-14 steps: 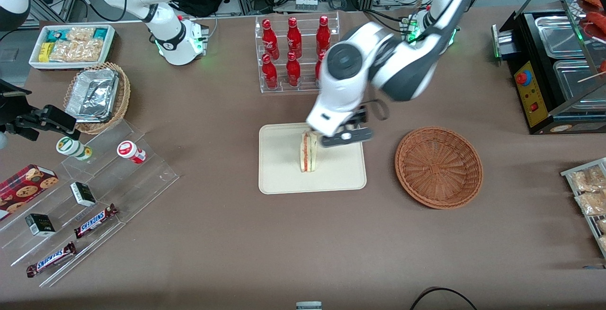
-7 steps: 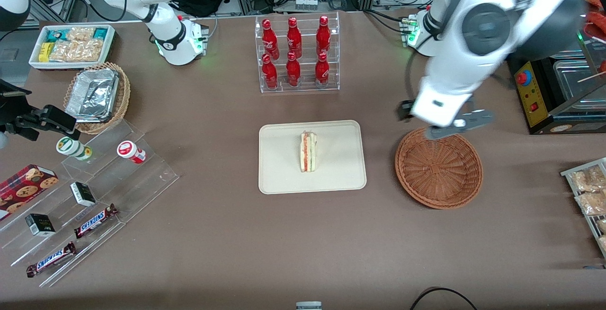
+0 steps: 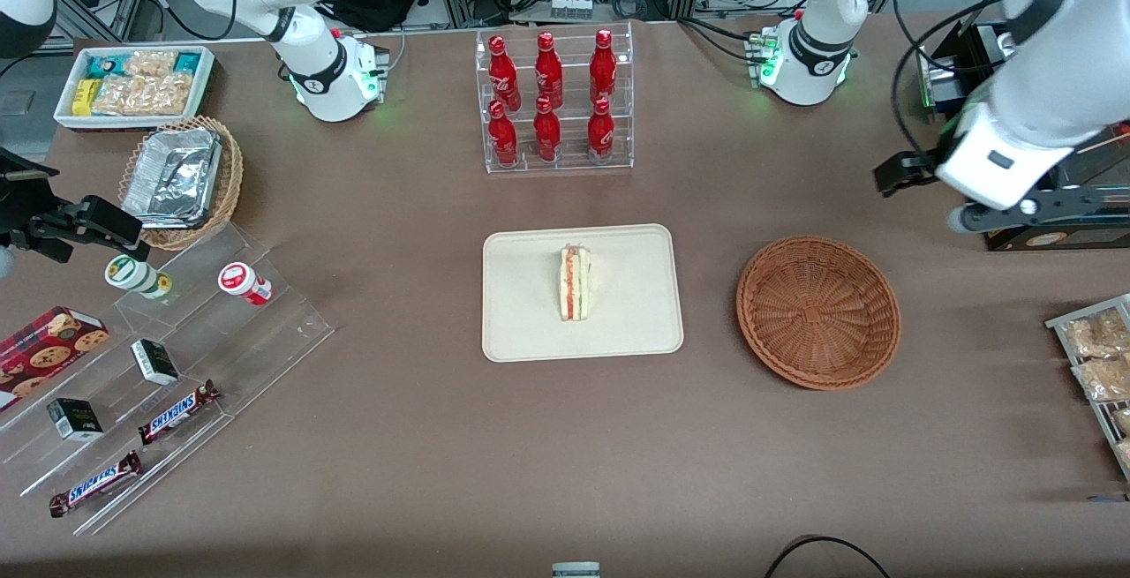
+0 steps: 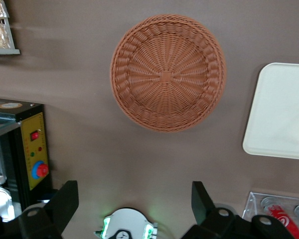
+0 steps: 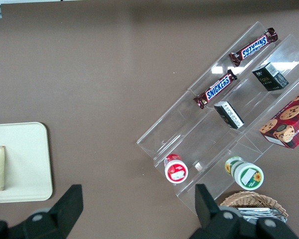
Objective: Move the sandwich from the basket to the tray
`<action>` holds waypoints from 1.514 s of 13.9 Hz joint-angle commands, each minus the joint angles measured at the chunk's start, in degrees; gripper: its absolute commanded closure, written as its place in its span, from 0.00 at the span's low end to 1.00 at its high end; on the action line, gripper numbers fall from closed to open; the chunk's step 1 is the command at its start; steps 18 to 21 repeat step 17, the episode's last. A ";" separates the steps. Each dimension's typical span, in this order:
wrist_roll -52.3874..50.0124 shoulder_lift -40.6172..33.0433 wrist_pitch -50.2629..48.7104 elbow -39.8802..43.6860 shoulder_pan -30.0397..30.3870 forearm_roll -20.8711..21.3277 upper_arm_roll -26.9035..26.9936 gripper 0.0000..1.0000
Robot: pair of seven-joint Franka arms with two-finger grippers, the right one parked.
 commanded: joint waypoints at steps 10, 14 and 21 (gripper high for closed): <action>9.65 -7.66 3.42 -7.93 -1.28 -3.10 6.95 0.00; 9.83 -4.76 3.60 -3.54 -1.10 -1.61 6.95 0.00; 9.83 -4.23 3.43 -2.13 -0.93 -1.87 6.95 0.00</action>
